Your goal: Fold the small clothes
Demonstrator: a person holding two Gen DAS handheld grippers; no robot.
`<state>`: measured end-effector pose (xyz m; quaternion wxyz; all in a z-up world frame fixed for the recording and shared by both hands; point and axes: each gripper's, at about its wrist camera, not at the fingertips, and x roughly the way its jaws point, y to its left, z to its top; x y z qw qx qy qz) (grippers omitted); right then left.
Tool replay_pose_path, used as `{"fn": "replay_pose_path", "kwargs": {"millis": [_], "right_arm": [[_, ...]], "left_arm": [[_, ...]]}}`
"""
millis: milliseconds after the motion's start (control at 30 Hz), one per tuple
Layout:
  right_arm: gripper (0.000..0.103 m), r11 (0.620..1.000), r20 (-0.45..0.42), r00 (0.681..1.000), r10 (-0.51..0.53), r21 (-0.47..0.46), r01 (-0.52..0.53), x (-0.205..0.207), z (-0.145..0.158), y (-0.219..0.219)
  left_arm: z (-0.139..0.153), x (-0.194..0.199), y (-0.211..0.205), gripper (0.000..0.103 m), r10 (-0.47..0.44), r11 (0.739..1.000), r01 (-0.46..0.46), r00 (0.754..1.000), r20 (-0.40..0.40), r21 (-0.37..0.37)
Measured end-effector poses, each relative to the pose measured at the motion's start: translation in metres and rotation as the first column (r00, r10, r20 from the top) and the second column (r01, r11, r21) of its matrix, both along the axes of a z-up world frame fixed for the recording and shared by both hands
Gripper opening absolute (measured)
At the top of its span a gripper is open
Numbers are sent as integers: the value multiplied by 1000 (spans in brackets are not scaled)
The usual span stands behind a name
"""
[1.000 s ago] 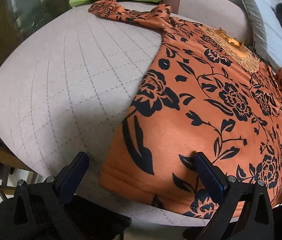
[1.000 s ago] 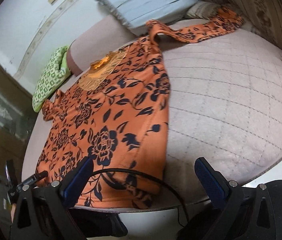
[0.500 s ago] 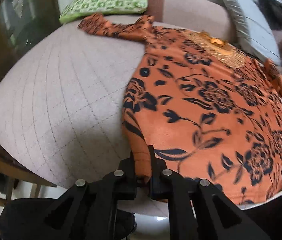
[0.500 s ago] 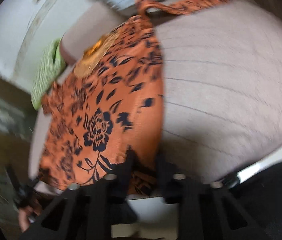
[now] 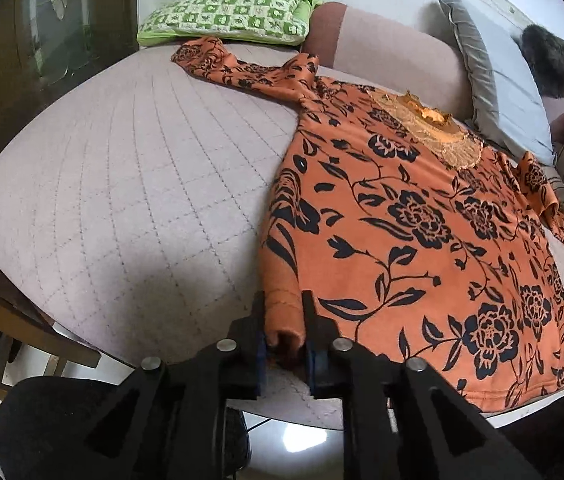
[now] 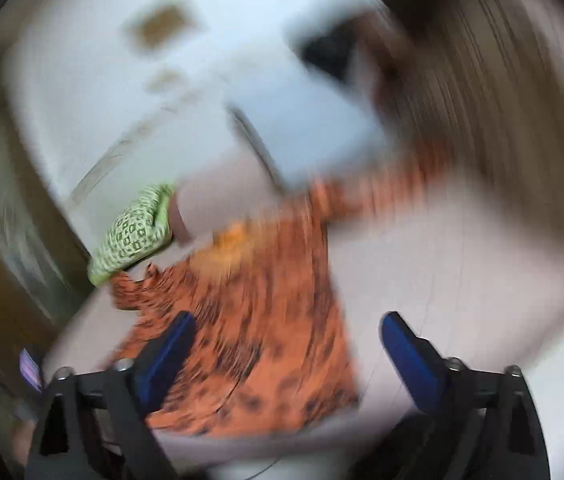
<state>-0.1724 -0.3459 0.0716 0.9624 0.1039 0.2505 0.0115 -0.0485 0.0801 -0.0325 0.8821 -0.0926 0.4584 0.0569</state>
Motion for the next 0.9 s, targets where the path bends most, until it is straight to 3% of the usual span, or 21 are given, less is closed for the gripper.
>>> {"fn": "replay_pose_path", "kwargs": {"millis": [33,67,100,133,200,233,267,300,333,367,400,467,533,600,633,667,733,800,833,900], "right_arm": [[103,999,-106,993,42,-4,-43,15,-8,10],[103,997,-217,974,62,49,-52,28,-19,13],[103,989,-342,937,64,146,-14,45,-38,8],[103,977,-409,912,33,204,56,55,-53,1],[102,955,-506,861,-48,230,188,77,-83,-17],[101,936,-548,835,-34,275,219,88,-97,-26],[99,915,-580,815,15,336,223,94,-110,-28],[80,884,-617,783,74,404,235,101,-126,-32],[36,881,-640,764,84,405,243,102,-135,-32],[17,902,-651,755,78,369,225,106,-138,-30],[8,899,-642,759,110,390,200,107,-138,-30],[6,887,-615,781,107,414,205,102,-130,-38],[6,891,-536,843,42,403,212,93,-98,-56],[6,901,-501,865,14,381,206,84,-74,-69],[6,907,-511,860,-2,362,217,82,-71,-73],[6,916,-550,835,-27,320,241,85,-80,-83],[6,896,-644,765,-19,328,298,85,-113,-93],[8,891,-708,705,51,351,289,84,-135,-90],[9,911,-706,706,53,324,255,85,-132,-84],[10,932,-712,699,67,294,211,88,-125,-77]], "left_arm": [[-2,-1,1,20,0,1000,0,1000,-7,3],[-4,1,0,21,-1,1000,1,1000,-14,4],[-5,1,0,22,-3,1000,3,1000,-20,1],[-6,1,0,28,-6,1000,6,1000,-24,-5],[-8,0,0,53,-11,1000,11,999,-33,-10],[-12,2,0,70,-11,1000,10,999,-48,-7],[-16,4,-1,75,-8,1000,8,998,-69,-2],[-20,7,-2,75,-7,1000,7,996,-85,-3],[-24,9,-3,72,-12,1000,12,995,-102,-6],[-23,9,-5,37,-16,1000,17,996,-90,11],[-18,8,-10,8,-49,999,51,996,-69,19],[-9,4,-14,8,-71,997,71,996,-45,-2],[10,-8,-15,8,-70,998,70,997,32,-2],[26,-22,-13,8,-58,998,59,995,85,-17],[24,-23,-13,8,-57,998,58,996,73,-15],[15,-19,-13,8,-66,997,66,998,25,-28],[-26,-3,-7,10,-52,992,32,985,-163,-120],[-33,0,0,11,-40,988,12,983,-179,-155],[-27,0,1,12,-27,989,1,985,-170,-150],[-20,-1,-1,17,6,997,-17,989,-147,-74]]}}
